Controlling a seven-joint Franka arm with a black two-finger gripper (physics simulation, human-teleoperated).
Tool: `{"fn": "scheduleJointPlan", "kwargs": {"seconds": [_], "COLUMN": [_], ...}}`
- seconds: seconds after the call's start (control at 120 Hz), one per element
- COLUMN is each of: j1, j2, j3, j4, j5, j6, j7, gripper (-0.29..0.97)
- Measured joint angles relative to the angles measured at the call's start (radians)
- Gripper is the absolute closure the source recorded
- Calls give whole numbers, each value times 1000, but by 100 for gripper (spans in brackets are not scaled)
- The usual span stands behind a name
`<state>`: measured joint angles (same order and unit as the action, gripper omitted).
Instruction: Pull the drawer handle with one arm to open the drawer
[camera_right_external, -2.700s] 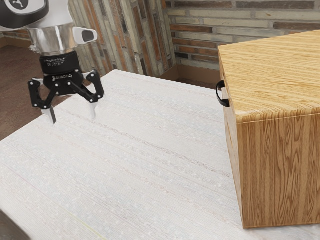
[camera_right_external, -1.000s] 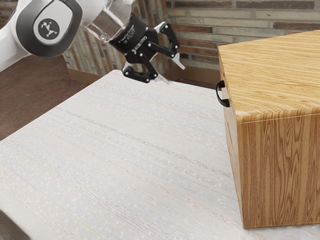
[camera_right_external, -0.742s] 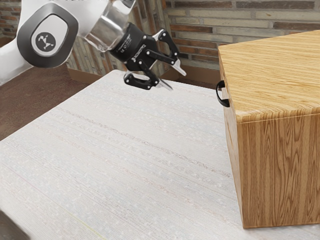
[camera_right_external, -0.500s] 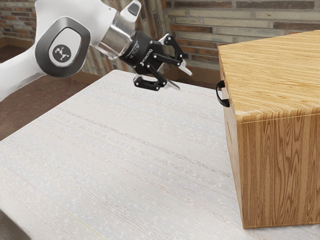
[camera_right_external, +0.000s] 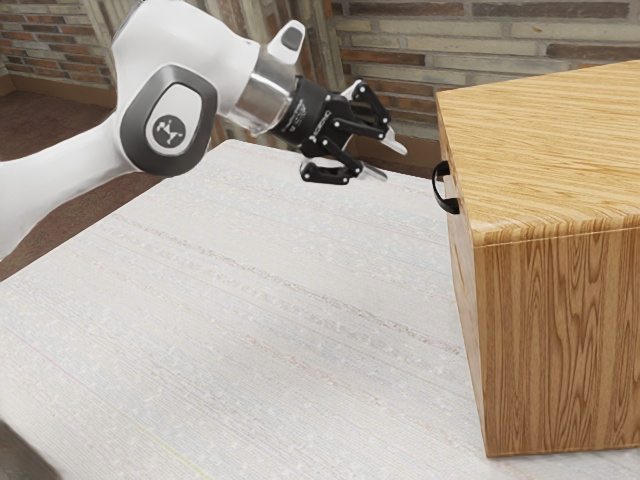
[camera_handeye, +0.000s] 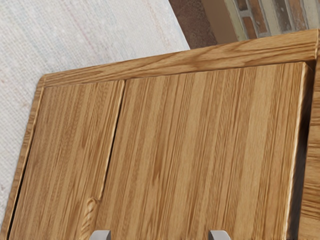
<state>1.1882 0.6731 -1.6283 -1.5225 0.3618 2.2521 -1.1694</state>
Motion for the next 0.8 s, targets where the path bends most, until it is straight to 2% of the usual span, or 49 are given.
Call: {"fn": "scheduleJointPlan", "kwargs": {"seconds": [0.258,0.8], "j1": [-24,-14], "j2": [-1,-18], "j3": [12,-24], "j4": [-3,-74], "j5": [-1,-12], "j6": [59,73], "j7": [30,48], "gripper": [51,55]}}
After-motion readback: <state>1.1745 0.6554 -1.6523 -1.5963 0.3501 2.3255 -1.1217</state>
